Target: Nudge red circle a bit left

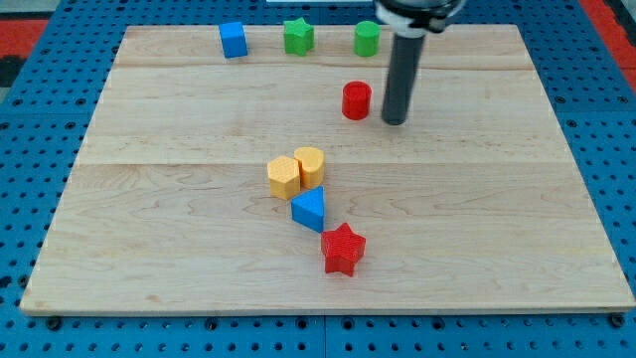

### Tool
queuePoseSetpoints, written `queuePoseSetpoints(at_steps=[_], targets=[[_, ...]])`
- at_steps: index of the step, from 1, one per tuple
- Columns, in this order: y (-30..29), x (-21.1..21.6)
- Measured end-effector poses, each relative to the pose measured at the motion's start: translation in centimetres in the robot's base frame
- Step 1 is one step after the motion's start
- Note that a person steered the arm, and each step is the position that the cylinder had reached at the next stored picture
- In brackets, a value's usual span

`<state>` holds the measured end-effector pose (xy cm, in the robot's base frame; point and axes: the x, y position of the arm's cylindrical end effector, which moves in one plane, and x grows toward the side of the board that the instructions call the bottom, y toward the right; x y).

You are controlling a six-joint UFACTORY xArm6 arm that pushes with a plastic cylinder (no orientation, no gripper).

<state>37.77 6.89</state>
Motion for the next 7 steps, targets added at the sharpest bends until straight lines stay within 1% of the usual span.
queuePoseSetpoints(at_steps=[1,2,3,4,5,6,7], targets=[[-3.5,-4.3],[-4.1,-6.5],[0.3,-7.6],[0.6,-11.0],[-2.1,-10.2],[-0.9,-9.2],[-1.3,-9.2]])
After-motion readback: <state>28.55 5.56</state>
